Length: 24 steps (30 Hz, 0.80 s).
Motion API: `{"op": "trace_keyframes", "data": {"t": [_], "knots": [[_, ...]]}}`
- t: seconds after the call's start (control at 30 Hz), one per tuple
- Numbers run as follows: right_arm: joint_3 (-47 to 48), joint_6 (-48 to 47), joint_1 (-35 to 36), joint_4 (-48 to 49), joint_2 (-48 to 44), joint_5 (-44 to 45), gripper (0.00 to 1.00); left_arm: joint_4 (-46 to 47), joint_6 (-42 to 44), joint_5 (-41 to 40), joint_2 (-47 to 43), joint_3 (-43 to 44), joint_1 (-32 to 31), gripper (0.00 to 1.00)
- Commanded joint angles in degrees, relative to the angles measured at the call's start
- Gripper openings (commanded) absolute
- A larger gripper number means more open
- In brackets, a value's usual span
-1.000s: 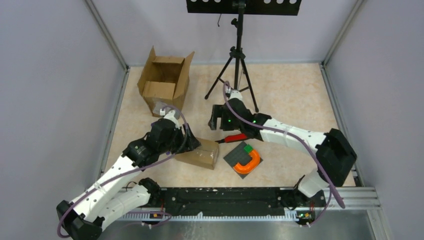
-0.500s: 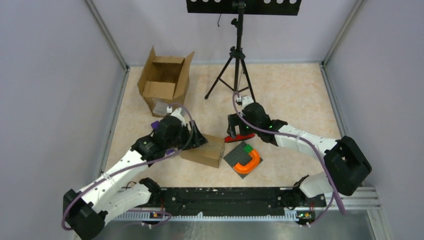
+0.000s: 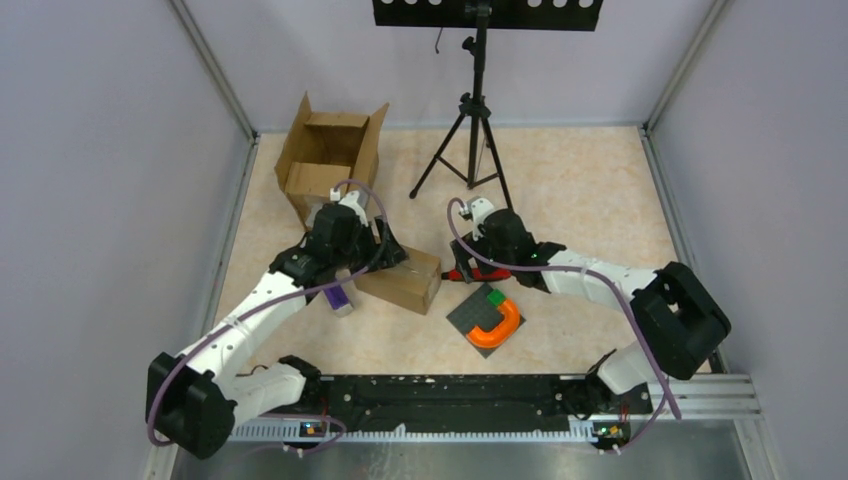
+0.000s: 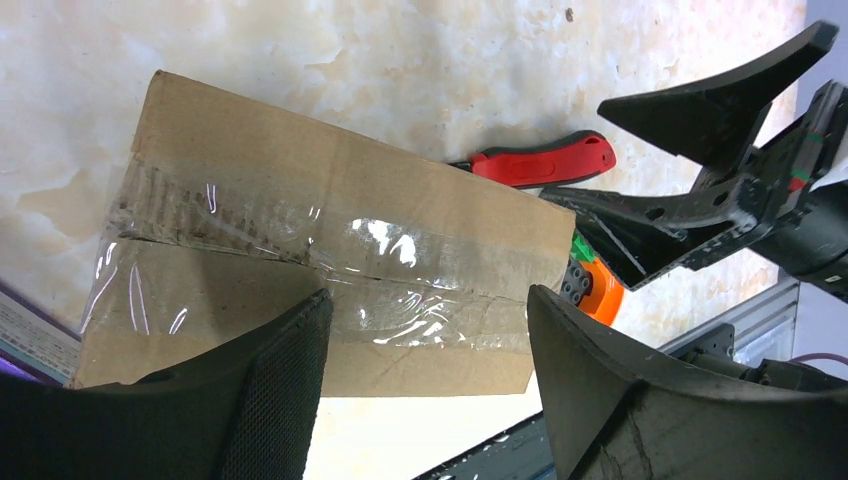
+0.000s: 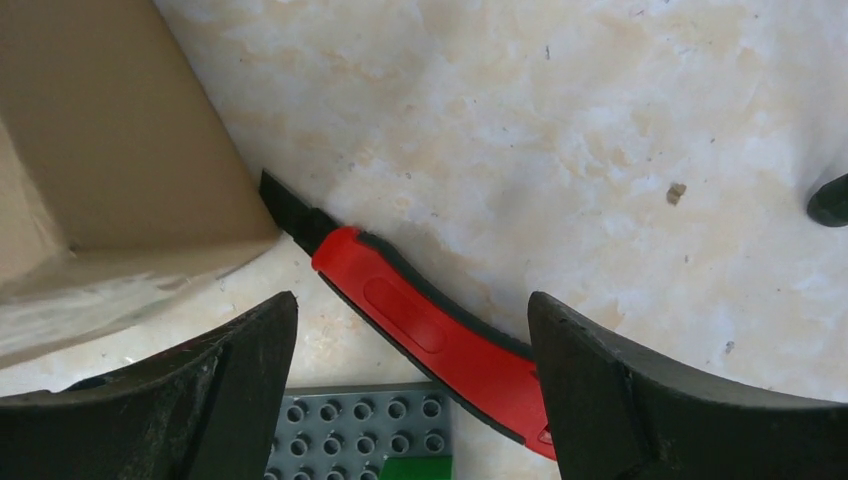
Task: Unpack the express box
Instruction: Pick up the knife at the center of the board.
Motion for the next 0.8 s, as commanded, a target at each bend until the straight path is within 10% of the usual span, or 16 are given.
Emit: {"op": "trace_keyframes", "data": {"t": [0.0,0.77], "knots": [[-2.4,-1.4,-0.1,3.6,0.8,-0.8,0.83,-3.2,4.0,0.4,2.5,1.3,2.0,0.76],[-4.2,3.7,0.6,1.7,5.4,16.2,0.78,-4.4,4.6,7.9,1.8,4.2,5.0,0.78]]}}
